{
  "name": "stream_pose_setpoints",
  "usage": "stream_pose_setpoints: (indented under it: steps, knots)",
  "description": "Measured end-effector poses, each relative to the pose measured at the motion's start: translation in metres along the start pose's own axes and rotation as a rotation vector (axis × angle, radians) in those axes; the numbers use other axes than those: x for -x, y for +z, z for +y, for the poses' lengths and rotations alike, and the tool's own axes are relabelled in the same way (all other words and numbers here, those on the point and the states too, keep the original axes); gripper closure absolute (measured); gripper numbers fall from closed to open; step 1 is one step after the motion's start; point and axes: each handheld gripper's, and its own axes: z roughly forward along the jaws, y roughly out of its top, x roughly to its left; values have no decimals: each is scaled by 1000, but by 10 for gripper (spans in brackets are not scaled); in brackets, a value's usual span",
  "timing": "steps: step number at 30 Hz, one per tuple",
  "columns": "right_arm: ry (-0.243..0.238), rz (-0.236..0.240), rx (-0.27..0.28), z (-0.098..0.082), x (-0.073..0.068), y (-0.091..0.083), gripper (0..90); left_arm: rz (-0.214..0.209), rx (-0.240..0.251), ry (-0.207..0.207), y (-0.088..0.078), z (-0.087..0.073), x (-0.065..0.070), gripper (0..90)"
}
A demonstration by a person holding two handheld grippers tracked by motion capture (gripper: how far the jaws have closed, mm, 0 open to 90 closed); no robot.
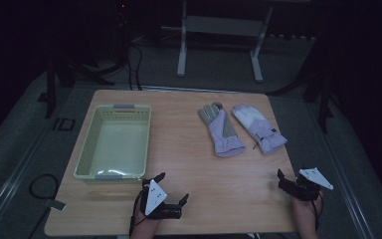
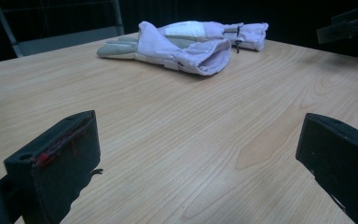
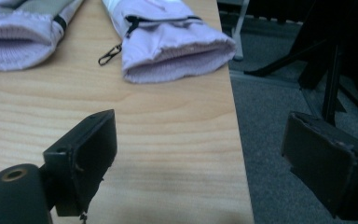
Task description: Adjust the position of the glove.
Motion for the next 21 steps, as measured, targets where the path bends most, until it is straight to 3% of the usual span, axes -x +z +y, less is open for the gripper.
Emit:
stream_pose_setpoints:
  steps: [4,14,21]
  knots:
    - [8,-1,-20,0,1,0,104,-1,4,0,0,0,0,0]
    - [-26,14,-65,2,-3,2,104,-18,10,-4,0,0,0,0]
    - [-20,61,-77,27,-2,-4,104,-26,9,-3,-1,0,-1,0]
